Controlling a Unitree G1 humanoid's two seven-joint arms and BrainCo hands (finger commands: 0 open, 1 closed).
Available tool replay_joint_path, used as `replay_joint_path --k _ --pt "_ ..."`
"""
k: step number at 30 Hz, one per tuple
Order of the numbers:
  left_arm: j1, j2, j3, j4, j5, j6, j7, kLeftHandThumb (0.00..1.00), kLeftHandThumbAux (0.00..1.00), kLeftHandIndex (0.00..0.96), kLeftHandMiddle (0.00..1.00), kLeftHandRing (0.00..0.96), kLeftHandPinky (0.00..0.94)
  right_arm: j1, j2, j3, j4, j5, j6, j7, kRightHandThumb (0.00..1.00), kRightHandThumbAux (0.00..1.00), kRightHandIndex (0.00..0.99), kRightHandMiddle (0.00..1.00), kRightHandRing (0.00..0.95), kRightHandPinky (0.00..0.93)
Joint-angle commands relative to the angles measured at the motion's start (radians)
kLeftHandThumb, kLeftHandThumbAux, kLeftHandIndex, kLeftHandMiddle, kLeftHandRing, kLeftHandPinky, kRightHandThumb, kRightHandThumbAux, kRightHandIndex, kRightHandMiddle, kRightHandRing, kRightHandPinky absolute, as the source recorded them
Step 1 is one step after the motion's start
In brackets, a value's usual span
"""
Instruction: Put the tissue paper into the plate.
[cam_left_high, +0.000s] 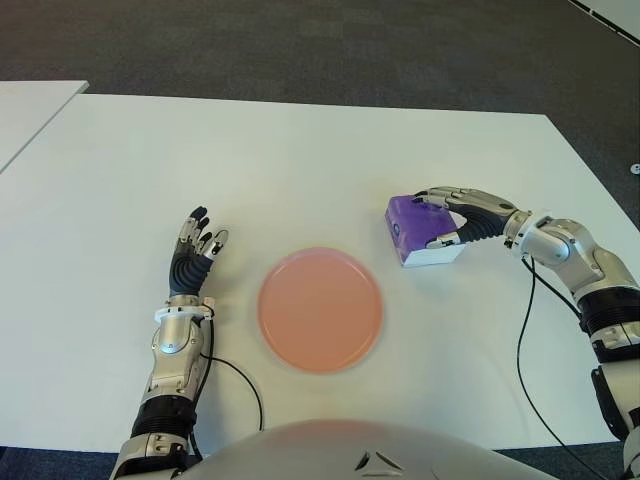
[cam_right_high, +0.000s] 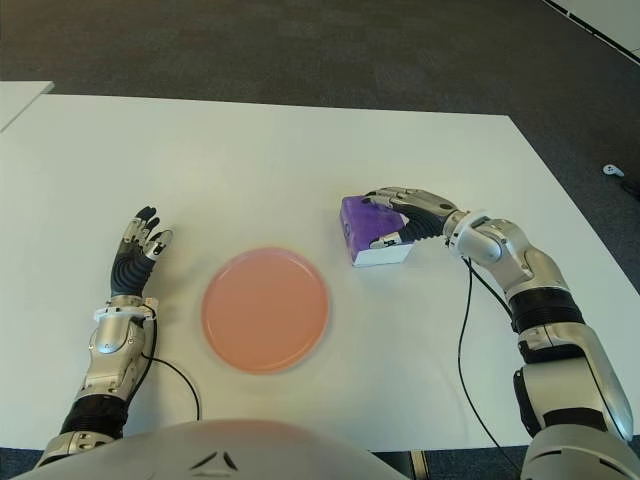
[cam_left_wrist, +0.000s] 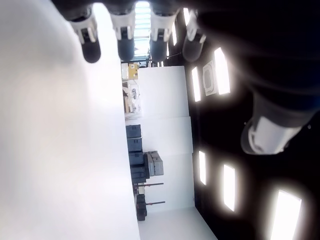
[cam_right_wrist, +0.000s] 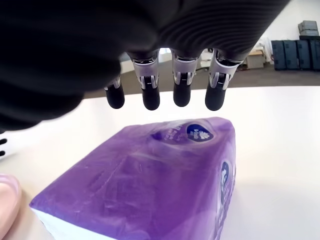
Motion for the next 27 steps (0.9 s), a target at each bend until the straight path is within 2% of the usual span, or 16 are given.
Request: replay_joint_path --k 1,27 --pt "0.036 -0.006 -0.003 0.031 -0.004 0.045 -0.014 0.000 0.534 0.000 0.000 0.000 0.000 0.024 0.013 0.016 -0.001 -0.019 -0.010 -0.008 0.233 0.303 0.000 0.000 0.000 0.000" --pt "0.044 -0.005 -0.005 0.024 0.012 0.042 -0.003 0.000 0.536 0.000 0.000 0.000 0.000 0.028 0.023 0.043 0.003 -0.053 -0.013 -0.043 0.213 0.313 0.000 0.000 0.000 0.000"
